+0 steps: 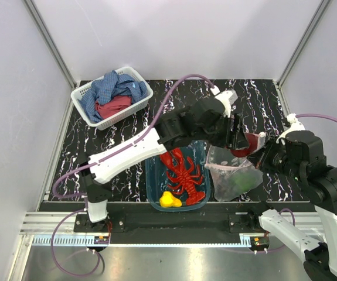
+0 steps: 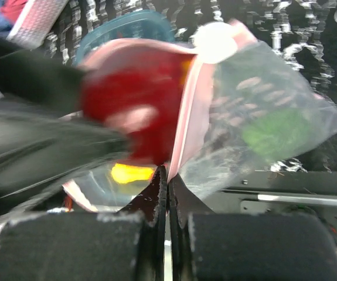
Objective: Open the zip-top bag and remove the fake food
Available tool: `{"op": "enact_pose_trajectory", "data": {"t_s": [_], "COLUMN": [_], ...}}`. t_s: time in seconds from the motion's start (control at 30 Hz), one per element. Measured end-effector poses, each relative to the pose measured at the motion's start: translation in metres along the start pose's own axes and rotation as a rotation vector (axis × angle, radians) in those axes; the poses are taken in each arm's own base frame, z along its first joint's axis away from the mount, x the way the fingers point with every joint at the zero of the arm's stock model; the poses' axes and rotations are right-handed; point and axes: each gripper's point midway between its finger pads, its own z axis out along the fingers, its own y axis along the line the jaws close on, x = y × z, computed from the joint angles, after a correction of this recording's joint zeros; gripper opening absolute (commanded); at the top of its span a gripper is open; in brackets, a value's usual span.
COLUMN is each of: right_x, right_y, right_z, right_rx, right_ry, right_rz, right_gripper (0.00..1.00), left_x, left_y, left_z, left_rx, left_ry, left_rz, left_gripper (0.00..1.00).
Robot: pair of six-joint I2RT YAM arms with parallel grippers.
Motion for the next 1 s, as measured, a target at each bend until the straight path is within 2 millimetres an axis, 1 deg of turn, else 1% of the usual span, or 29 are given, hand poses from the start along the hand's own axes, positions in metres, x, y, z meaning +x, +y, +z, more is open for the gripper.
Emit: {"op": "enact_pose_trajectory", "data": {"t_s": [0.07, 0.13, 0.23, 0.33, 0.4, 0.43, 0.47, 0.53, 0.6, 0.63, 0.73, 0.77, 0.8, 0.87, 0.97, 1.0], "right_x": [-0.001, -0.004, -0.006, -0.008, -0.009, -0.009, -0.010, -0.012, -0.015, -0.017, -0.031, -0.035, -0.041, -0.049, -0.056, -0.056], "right_y": [-0.005, -0.010, -0.016, -0.020, -0.022, -0.023, -0.024, -0.023, -0.022, -0.021, -0.017, -0.015, -0.014, -0.013, -0.014, -0.014], "right_z": [0.000, 0.001, 0.002, 0.003, 0.003, 0.003, 0.002, 0.000, -0.005, -0.009, -0.025, -0.031, -0.038, -0.048, -0.057, -0.057], "right_rx": [0.025, 0.059, 0.095, 0.119, 0.129, 0.134, 0.137, 0.136, 0.129, 0.122, 0.098, 0.091, 0.081, 0.072, 0.073, 0.077], "right_ry": [-0.012, -0.029, -0.043, -0.055, -0.060, -0.065, -0.069, -0.079, -0.093, -0.103, -0.164, -0.183, -0.215, -0.257, -0.296, -0.295], "right_rz": [0.010, 0.023, 0.037, 0.045, 0.046, 0.046, 0.046, 0.046, 0.046, 0.045, 0.037, 0.034, 0.027, 0.017, 0.002, -0.006], "right_gripper": [0.00, 0.00, 0.00, 0.00, 0.00, 0.00, 0.00, 0.00, 0.00, 0.00, 0.00, 0.00, 0.00, 0.00, 0.00, 0.00], "left_x": [-0.002, -0.004, -0.010, -0.022, -0.030, -0.033, -0.034, -0.030, -0.017, -0.008, 0.024, 0.034, 0.047, 0.065, 0.084, 0.087], "left_y": [0.000, -0.001, -0.003, -0.002, 0.005, 0.013, 0.021, 0.045, 0.076, 0.093, 0.145, 0.159, 0.180, 0.209, 0.249, 0.260], "left_z": [-0.010, -0.028, -0.062, -0.097, -0.120, -0.131, -0.138, -0.146, -0.143, -0.139, -0.115, -0.108, -0.099, -0.085, -0.069, -0.065], "left_rx": [0.013, 0.029, 0.054, 0.074, 0.076, 0.068, 0.058, 0.017, -0.045, -0.083, -0.205, -0.240, -0.290, -0.364, -0.460, -0.486], "left_ry": [-0.013, -0.031, -0.073, -0.137, -0.184, -0.208, -0.226, -0.244, -0.233, -0.213, -0.130, -0.100, -0.060, 0.001, 0.071, 0.086], "left_rz": [-0.001, 0.003, 0.007, 0.003, -0.006, -0.016, -0.025, -0.049, -0.081, -0.097, -0.143, -0.155, -0.175, -0.201, -0.222, -0.226], "left_gripper": [0.00, 0.00, 0.00, 0.00, 0.00, 0.00, 0.00, 0.00, 0.00, 0.00, 0.00, 0.00, 0.00, 0.00, 0.13, 0.29]}}
